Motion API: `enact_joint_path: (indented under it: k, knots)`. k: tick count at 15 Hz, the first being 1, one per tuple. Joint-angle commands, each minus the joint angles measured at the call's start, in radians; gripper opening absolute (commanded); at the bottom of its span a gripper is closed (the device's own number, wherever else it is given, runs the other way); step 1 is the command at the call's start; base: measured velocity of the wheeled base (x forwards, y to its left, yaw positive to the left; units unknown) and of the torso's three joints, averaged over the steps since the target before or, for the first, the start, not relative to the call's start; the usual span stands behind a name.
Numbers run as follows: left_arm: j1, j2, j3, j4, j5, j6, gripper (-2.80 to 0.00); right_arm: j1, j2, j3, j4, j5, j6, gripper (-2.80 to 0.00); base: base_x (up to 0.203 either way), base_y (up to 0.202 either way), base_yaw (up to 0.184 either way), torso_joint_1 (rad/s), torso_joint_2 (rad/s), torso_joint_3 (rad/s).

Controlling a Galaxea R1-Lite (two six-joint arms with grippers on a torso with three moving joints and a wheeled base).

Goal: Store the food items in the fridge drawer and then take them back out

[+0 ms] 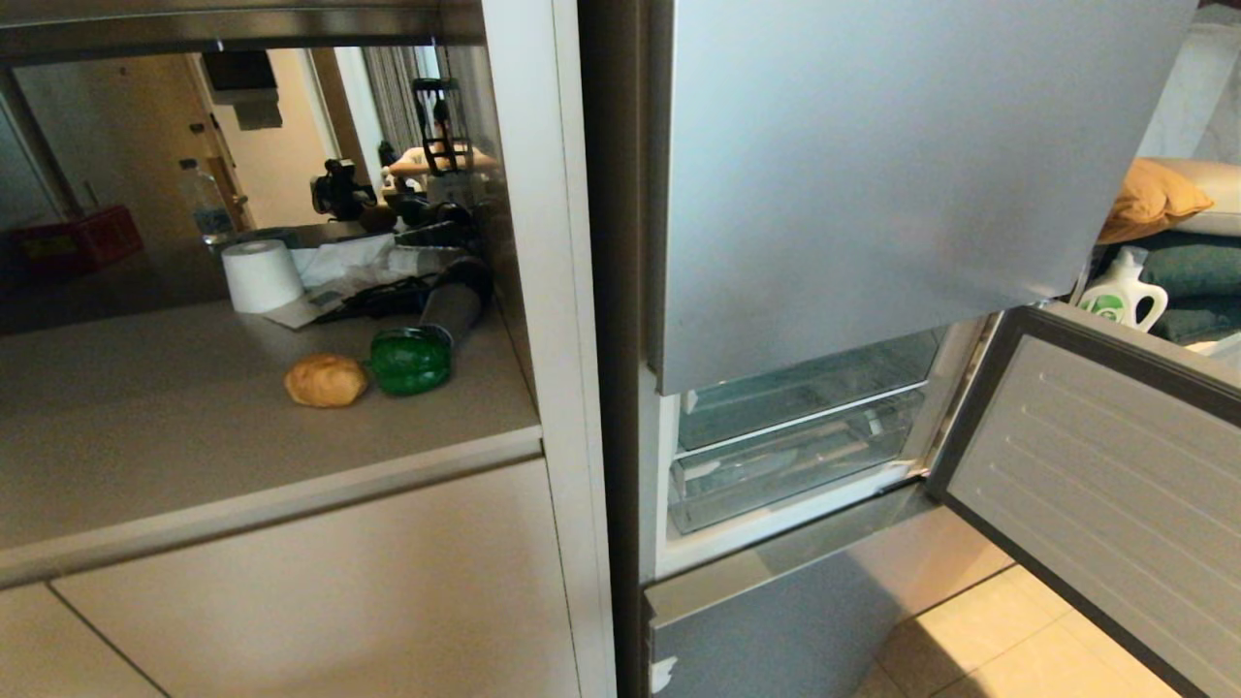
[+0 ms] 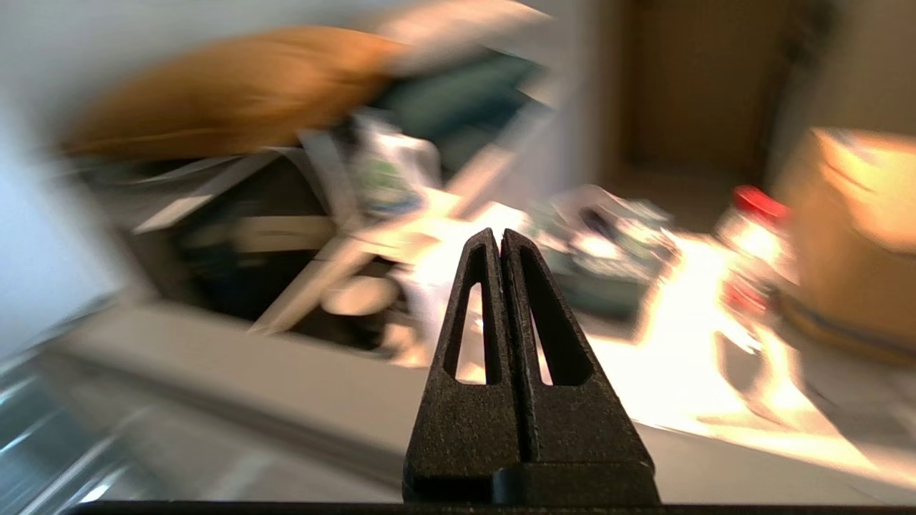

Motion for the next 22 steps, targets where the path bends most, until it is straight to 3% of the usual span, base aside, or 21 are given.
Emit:
enact_joint_path:
  k: [1,4,10,15,22]
  knots:
    - [0.0,0.0,0.0,0.0,0.0,0.0,-2.8,-0.103,0.041,-0.069,0.099,0.005,0.024,-2.8,0.0,0.0,0.0,0.0,0.0,0.0]
    - [0.0,0.0,0.0,0.0,0.0,0.0,-2.8,-0.248,0.097,-0.16,0.288,0.025,0.135,-2.8,0.0,0.0,0.0,0.0,0.0,0.0]
    - [0.0,0.0,0.0,0.0,0.0,0.0,-2.8,-0.564,0.189,-0.158,0.367,0.211,0.198,-2.8,0.0,0.0,0.0,0.0,0.0,0.0]
    - [0.0,0.0,0.0,0.0,0.0,0.0,-2.8,-0.626,0.345,-0.181,0.363,0.314,0.194,-2.8,0.0,0.0,0.0,0.0,0.0,0.0]
    - [0.0,0.0,0.0,0.0,0.0,0.0,-2.8,-0.617,0.534,-0.302,0.362,0.499,0.204,-2.8,0.0,0.0,0.0,0.0,0.0,0.0]
